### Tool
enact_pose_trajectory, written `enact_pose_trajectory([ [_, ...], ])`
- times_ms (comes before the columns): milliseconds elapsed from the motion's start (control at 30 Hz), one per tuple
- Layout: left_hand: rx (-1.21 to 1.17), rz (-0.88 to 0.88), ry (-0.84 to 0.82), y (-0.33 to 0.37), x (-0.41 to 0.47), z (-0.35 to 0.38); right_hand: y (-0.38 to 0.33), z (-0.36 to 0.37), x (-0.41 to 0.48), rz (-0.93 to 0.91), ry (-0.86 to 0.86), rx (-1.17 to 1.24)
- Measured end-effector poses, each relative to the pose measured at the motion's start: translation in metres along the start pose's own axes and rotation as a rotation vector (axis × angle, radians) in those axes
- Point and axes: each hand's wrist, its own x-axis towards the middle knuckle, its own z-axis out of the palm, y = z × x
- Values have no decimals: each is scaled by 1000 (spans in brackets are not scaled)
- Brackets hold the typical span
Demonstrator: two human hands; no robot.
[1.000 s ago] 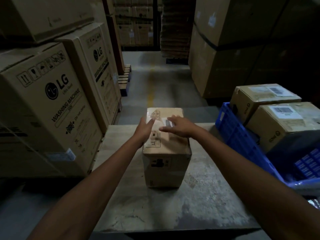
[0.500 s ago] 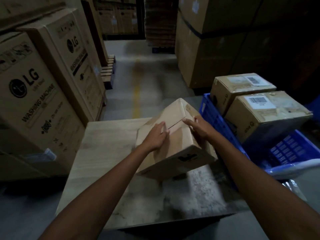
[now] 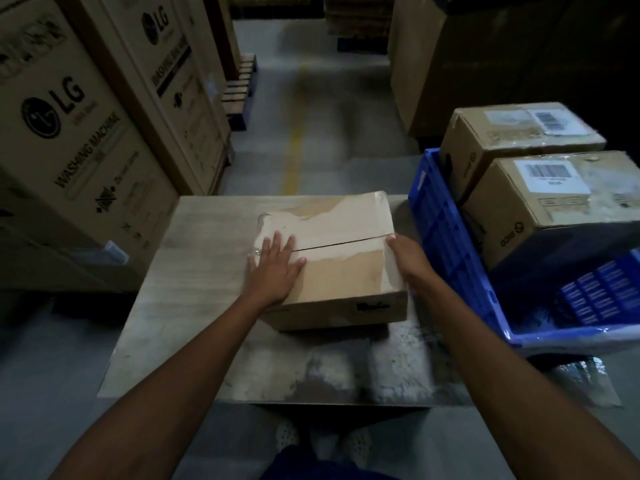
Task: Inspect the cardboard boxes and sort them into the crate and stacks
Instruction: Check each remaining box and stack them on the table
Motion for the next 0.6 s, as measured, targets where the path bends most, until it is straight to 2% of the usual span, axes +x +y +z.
enact_pose_trajectory([
  [133, 110, -14, 34, -18, -8, -1, 23, 30, -2, 1, 6, -63],
  [267, 150, -23, 93, -55, -15, -6, 21, 72, -7, -18, -71, -188],
  [367, 171, -42, 137, -93, -16, -17, 13, 109, -8, -104, -88, -287],
  [533, 168, -58, 143, -146, -7, -39, 4, 183, -9, -316, -3, -781],
  [600, 116, -124, 178, -165, 2, -48, -5, 206, -3, -435, 30, -912],
])
